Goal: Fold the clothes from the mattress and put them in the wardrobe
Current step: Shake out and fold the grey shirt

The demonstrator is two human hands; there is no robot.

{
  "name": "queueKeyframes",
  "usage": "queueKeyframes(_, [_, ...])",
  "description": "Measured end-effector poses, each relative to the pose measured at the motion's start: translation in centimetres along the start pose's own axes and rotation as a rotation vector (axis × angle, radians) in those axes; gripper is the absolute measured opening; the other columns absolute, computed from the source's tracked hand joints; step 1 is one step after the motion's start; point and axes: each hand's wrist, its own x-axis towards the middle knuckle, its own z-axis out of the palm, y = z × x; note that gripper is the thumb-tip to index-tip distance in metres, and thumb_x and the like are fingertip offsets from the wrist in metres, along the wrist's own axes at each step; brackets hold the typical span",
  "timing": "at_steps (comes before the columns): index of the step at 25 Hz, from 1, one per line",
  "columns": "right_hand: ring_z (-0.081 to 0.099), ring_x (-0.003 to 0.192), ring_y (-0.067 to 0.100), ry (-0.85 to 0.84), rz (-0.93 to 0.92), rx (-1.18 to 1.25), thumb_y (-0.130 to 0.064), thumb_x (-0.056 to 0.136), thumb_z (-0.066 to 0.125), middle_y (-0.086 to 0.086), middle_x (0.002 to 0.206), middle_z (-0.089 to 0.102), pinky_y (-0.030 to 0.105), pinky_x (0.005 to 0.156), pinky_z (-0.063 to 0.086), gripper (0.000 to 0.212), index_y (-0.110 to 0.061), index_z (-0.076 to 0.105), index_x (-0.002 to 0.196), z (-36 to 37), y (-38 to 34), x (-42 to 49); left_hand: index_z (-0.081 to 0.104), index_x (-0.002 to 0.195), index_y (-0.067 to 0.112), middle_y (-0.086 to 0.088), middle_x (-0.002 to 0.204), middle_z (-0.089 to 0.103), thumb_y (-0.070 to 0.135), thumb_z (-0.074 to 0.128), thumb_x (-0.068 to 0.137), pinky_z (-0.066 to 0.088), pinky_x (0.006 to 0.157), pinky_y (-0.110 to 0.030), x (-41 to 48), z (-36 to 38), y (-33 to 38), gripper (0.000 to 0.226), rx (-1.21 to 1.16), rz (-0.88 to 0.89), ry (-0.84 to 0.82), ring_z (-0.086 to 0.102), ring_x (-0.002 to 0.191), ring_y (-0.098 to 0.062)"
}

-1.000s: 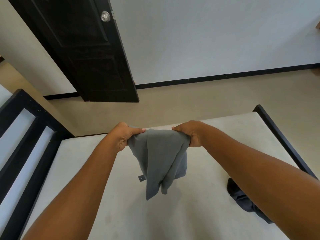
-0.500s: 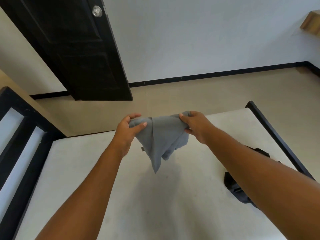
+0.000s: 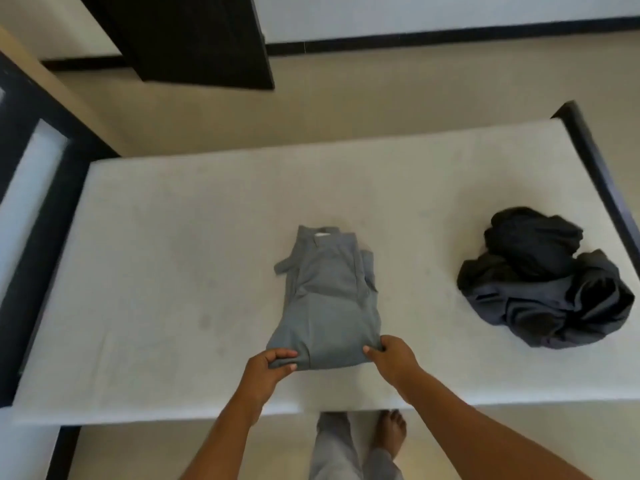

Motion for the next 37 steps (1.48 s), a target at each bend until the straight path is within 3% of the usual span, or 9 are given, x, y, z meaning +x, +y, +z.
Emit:
queueKeyframes(6, [0.061, 0.104, 0.026, -0.032, 0.007, -0.105, -0.029, 0.099, 0.063, 0.010, 0.123, 0.063, 0.033, 0.090, 0.050, 0.040, -0.010, 0.050, 0.132, 2.3, 5.1, 0.0, 0.072, 0.112, 0.024, 0.009, 0.113, 0.069, 0.005, 0.080, 0.085, 0.046, 0.078, -0.006, -0.8, 1.7, -7.0, 0.035, 0.081, -0.015, -0.059, 0.062, 0.105, -0.006])
queueKeyframes(11, [0.061, 0.117, 0.023, -0.138, -0.225, -0.283, -0.034, 0.090, 0.075, 0.004, 0.135, 0.058, 0.026, 0.093, 0.049, 0.088, -0.024, 0.019, 0.157, 1.2, 4.2, -2.2, 0.068, 0.124, 0.018, 0.003, 0.114, 0.067, 0.009, 0.080, 0.083, 0.051, 0.082, -0.021, -0.5, 1.5, -7.4, 0.043, 0.578, 0.187, -0.054, 0.063, 0.106, -0.020])
queueKeyframes(14, [0.055, 0.121, 0.019, -0.100, -0.344, -0.710, -0.034, 0.096, 0.067, 0.000, 0.136, 0.058, 0.025, 0.102, 0.043, 0.049, -0.028, 0.051, 0.142, 1.3, 3.0, -2.3, 0.079, 0.087, 0.016, -0.006, 0.095, 0.067, 0.016, 0.083, 0.081, 0.047, 0.066, -0.024, 0.1, 1.0, -5.8, 0.007, 0.854, 0.407, 0.109, 0.063, 0.090, -0.025])
queueKeyframes(16, [0.052, 0.106, 0.017, 0.026, -0.445, -0.855, -0.035, 0.102, 0.055, 0.000, 0.124, 0.062, 0.023, 0.094, 0.042, 0.025, -0.028, 0.066, 0.124, 0.8, 2.1, -2.1, 0.078, 0.078, 0.021, 0.005, 0.114, 0.061, 0.026, 0.084, 0.079, 0.049, 0.076, -0.025, 0.7, 0.0, -4.0, 0.008, 0.873, 0.467, 0.051, 0.059, 0.102, -0.017])
queueKeyframes(20, [0.057, 0.103, 0.020, 0.115, -0.522, -0.701, -0.039, 0.093, 0.059, -0.002, 0.113, 0.061, 0.030, 0.088, 0.049, 0.024, -0.022, 0.071, 0.105, -1.6, -1.0, 0.9, 0.065, 0.081, 0.026, 0.005, 0.110, 0.067, 0.022, 0.076, 0.088, 0.053, 0.090, -0.037, 4.3, -3.0, 1.5, 0.013, 0.491, 0.230, -0.193, 0.062, 0.100, -0.013])
queueKeyframes(24, [0.065, 0.088, 0.026, 0.177, -0.426, -0.430, -0.031, 0.099, 0.052, 0.004, 0.093, 0.066, 0.031, 0.073, 0.050, 0.025, -0.010, 0.066, 0.101, -3.3, -5.9, 6.2, 0.056, 0.100, 0.013, -0.008, 0.096, 0.063, 0.026, 0.069, 0.097, 0.053, 0.071, -0.031, 11.0, -3.0, 7.0, 0.019, 0.276, 0.144, -0.043, 0.061, 0.087, -0.020])
queueKeyframes(31, [0.060, 0.093, 0.035, 0.393, -0.312, -0.292, -0.021, 0.105, 0.045, 0.018, 0.110, 0.065, 0.036, 0.075, 0.041, 0.026, -0.013, 0.050, 0.129, -3.7, -11.0, 19.8, 0.044, 0.134, 0.012, -0.006, 0.122, 0.061, 0.032, 0.057, 0.104, 0.051, 0.091, -0.037, 25.7, 1.6, 10.2, 0.038, 0.180, 0.196, 0.261, 0.062, 0.115, -0.032])
queueKeyframes(35, [0.050, 0.130, 0.043, 0.574, -0.442, -0.541, -0.011, 0.100, 0.046, 0.024, 0.143, 0.052, 0.051, 0.105, 0.043, 0.045, -0.006, 0.048, 0.145, 0.1, -8.7, 25.4, 0.054, 0.141, 0.010, -0.017, 0.141, 0.057, 0.011, 0.060, 0.097, 0.048, 0.103, -0.050, 29.9, 5.3, 7.1, 0.044, 0.672, 0.470, 0.586, 0.054, 0.129, -0.037])
queueKeyframes(37, [0.047, 0.138, 0.042, 0.524, -0.644, -0.642, -0.022, 0.101, 0.048, 0.024, 0.150, 0.048, 0.054, 0.110, 0.041, 0.045, -0.005, 0.053, 0.142, 3.4, -6.2, 25.6, 0.054, 0.145, 0.016, -0.015, 0.151, 0.051, 0.013, 0.060, 0.098, 0.044, 0.107, -0.052, 29.4, 7.6, 4.1, 0.048, 0.911, 0.730, 0.459, 0.048, 0.139, -0.036])
